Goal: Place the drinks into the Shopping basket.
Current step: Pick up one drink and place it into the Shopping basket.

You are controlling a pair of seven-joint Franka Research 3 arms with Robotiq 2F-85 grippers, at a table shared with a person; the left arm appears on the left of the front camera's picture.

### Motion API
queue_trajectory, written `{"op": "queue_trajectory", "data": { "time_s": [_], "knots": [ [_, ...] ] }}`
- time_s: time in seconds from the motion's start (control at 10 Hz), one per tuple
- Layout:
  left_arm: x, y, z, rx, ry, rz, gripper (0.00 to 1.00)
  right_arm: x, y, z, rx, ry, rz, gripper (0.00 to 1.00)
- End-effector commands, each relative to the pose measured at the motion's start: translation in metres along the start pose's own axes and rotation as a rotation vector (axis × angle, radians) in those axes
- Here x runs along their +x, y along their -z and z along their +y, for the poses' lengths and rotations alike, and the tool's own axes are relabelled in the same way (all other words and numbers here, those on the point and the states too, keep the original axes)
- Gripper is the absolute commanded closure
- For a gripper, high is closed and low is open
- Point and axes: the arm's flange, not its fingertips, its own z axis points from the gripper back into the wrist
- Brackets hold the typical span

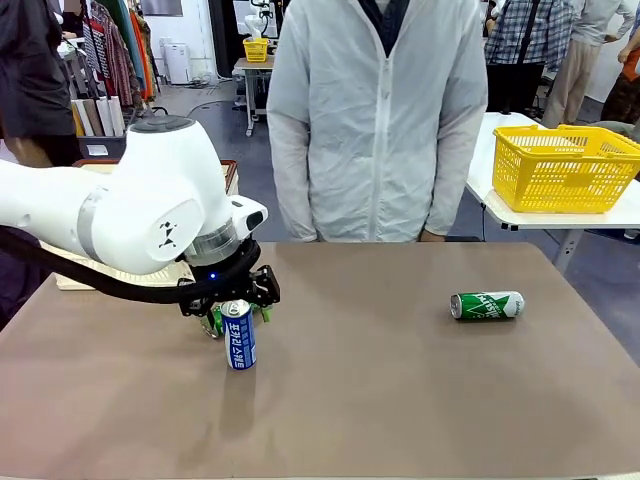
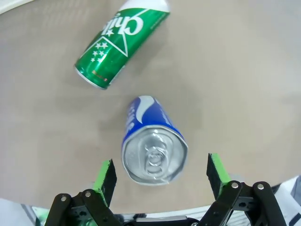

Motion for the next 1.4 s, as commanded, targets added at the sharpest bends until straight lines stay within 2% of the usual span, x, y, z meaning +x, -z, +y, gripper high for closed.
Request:
{"op": "queue_trajectory", "data": {
  "time_s": [0.0,0.6,0.7,0.8,1.3],
  "knots": [
    [0.008,0.004,-0.008,0.054,-0.038,-0.029,0.00,-0.001,-0.002,0.002,-0.004,-0.017,0.015,0.00],
    [0.014,0.018,-0.011,0.082,-0.042,-0.013,0.00,-0.001,-0.002,0.002,-0.004,-0.017,0.015,0.00],
    [0.014,0.017,-0.011,0.090,-0.044,-0.017,0.57,-0.001,-0.002,0.002,-0.004,-0.017,0.015,0.00],
    [0.014,0.017,-0.011,0.097,-0.040,-0.023,1.00,-0.001,-0.002,0.002,-0.004,-0.017,0.015,0.00],
    [0.014,0.016,-0.008,0.116,-0.055,-0.033,1.00,-0.001,-0.002,0.002,-0.004,-0.017,0.015,0.00]
  ]
}}
